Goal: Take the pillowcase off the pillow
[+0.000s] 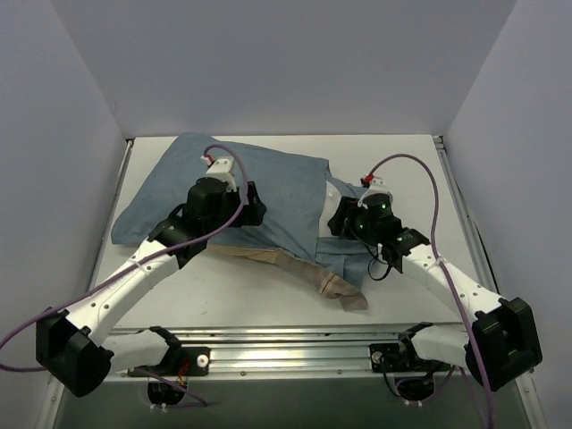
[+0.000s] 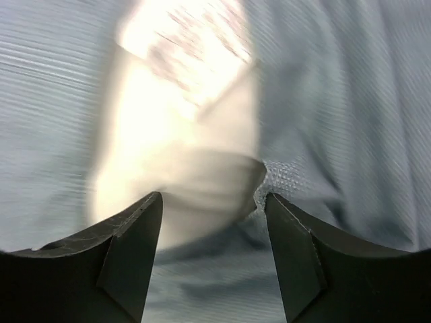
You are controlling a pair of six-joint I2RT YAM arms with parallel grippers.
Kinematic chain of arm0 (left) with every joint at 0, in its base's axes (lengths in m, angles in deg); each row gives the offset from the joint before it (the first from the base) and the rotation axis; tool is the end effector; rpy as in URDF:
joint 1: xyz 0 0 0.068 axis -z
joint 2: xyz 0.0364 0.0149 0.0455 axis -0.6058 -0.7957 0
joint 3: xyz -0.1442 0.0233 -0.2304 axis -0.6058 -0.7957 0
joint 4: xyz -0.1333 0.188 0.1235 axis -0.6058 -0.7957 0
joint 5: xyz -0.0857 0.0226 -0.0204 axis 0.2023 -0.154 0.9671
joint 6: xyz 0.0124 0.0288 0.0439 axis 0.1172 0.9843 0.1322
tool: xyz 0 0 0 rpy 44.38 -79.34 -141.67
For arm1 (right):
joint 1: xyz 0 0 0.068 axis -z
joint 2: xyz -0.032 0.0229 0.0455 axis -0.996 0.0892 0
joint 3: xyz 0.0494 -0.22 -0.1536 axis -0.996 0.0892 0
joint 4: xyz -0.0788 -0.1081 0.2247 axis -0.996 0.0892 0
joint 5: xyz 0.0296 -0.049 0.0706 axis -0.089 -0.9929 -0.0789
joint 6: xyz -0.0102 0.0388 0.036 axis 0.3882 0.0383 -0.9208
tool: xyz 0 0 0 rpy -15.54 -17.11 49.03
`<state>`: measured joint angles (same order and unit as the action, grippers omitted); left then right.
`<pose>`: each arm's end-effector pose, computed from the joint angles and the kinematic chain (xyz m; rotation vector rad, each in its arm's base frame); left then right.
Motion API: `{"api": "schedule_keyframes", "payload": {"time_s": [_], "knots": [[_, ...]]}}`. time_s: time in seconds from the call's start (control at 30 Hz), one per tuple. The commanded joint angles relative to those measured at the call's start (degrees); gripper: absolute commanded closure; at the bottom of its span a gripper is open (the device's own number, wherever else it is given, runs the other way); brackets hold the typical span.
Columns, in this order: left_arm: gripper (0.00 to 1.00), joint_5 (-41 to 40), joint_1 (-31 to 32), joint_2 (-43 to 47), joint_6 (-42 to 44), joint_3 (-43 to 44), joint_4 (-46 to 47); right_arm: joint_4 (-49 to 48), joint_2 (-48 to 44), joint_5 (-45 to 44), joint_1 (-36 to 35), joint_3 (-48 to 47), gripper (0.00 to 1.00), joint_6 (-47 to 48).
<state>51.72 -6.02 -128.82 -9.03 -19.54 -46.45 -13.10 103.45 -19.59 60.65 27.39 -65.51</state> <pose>0.2316 -0.1356 0.3147 -0.0365 2.1233 -0.5113 0.2420 0.1110 0.2547 0.0361 2.0327 0.6387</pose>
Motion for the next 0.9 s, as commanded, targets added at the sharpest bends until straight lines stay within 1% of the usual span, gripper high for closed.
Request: {"api": "schedule_keyframes", "payload": {"time_s": [0.0,0.07,0.13,0.17,0.23,0.3,0.37,0.47,0.5,0.53,0.6,0.63,0.73,0.87], "knots": [[0.06,-6.22,7.21,-3.58,8.88,8.08,2.02,-1.63,-0.30,3.21,-1.69,-4.06,0.41,3.86],[0.06,-8.87,9.94,-7.62,9.68,11.49,1.33,-3.64,1.81,4.79,-3.88,-4.33,0.41,3.34],[0.06,-10.46,10.13,-9.66,7.94,13.18,0.01,-6.72,4.00,6.98,-5.99,-3.90,0.42,1.33],[0.06,-11.16,10.13,-10.80,7.31,14.06,-0.78,-7.78,4.54,7.60,-8.36,-3.72,0.43,0.44],[0.06,-12.48,10.04,-11.33,5.56,14.07,-0.62,-9.71,6.21,8.13,-11.09,-3.19,0.45,-1.58],[0.06,-13.62,9.96,-12.21,4.67,13.28,0.00,-9.64,7.00,7.79,-15.21,-3.19,0.45,-2.38],[0.06,-15.64,9.34,-14.57,3.18,13.01,0.00,-9.46,7.53,7.08,-17.33,-2.67,0.45,-3.25],[0.06,-15.48,5.66,-18.26,-0.77,12.66,-0.96,-7.97,6.83,6.20,-20.15,-1.79,0.45,-4.13],[0.06,-14.95,2.95,-18.97,-2.09,11.88,-0.96,-7.36,6.48,5.85,-21.72,-1.70,0.45,-4.31],[0.06,-13.29,1.53,-19.68,-4.19,11.26,0.08,-6.13,6.39,5.76,-22.61,-1.44,0.45,-4.23],[0.06,-11.79,-1.02,-21.26,-5.70,9.94,2.01,-4.90,6.48,5.76,-24.72,-1.17,0.45,-3.87],[0.06,-11.35,-2.86,-21.79,-7.01,9.24,3.42,-3.50,6.65,5.85,-26.73,-1.08,0.45,-3.70],[0.06,-10.46,-4.81,-23.90,-8.25,10.02,4.22,-1.38,7.53,7.51,-30.77,-0.99,0.45,-2.74],[0.06,-11.08,-5.16,-26.18,-9.04,10.99,5.19,1.26,9.55,12.17,-35.52,-2.48,0.45,1.56]]}}
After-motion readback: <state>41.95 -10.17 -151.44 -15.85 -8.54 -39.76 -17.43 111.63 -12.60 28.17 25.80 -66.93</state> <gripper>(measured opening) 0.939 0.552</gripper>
